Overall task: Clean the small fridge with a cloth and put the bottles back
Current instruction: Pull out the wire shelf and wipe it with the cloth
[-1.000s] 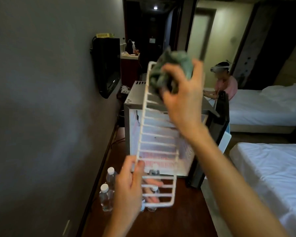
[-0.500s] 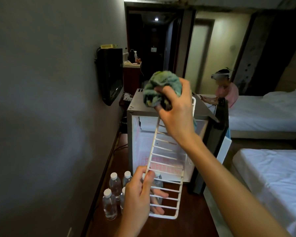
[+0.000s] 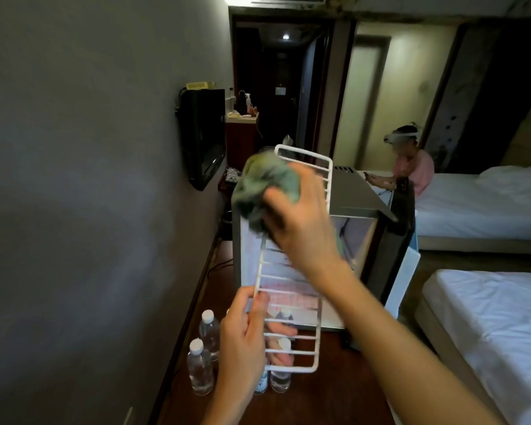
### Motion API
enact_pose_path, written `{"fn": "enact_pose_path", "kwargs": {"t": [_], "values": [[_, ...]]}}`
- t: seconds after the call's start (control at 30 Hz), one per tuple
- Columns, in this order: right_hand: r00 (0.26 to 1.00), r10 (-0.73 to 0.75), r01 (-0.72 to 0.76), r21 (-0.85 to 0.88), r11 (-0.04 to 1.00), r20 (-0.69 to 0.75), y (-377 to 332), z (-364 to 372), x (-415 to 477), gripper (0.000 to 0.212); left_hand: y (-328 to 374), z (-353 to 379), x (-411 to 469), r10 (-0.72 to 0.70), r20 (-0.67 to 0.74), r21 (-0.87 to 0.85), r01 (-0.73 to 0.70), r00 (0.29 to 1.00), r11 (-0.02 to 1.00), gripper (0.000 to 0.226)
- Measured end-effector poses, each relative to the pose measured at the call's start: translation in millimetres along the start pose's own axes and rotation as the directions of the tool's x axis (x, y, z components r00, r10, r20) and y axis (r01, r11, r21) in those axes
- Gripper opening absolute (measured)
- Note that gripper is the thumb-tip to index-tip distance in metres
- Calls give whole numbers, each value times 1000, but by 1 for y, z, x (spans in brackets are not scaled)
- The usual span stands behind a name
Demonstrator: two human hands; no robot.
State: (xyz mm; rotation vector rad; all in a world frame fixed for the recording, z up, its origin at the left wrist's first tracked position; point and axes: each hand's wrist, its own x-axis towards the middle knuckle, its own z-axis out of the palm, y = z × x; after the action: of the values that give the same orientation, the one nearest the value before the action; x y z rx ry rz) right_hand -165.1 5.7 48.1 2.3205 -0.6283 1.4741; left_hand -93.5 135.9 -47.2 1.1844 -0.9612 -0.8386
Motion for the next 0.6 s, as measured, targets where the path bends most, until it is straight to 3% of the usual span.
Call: {"fn": "enact_pose_path", "kwargs": {"t": [0.1,0.2,0.47,0.6], "values": [[972,220,-221,1,975,-87,44,-3,42,31,1,-5,-9,-65,49,8,65,997,998,21],[930,346,-341,65,938,-123,64,-5,52,33,4,-8,-10,-79,56,4,78,995,997,22],[924,382,-382,48,923,6,19,-8,-3,27,-5,-2,-3,-155,32,6,155,987,988,21],[872,490,-487,122,865,2,14,-10,-16,31,-10,6,-6,-193,17,28,193,981,981,20]]}}
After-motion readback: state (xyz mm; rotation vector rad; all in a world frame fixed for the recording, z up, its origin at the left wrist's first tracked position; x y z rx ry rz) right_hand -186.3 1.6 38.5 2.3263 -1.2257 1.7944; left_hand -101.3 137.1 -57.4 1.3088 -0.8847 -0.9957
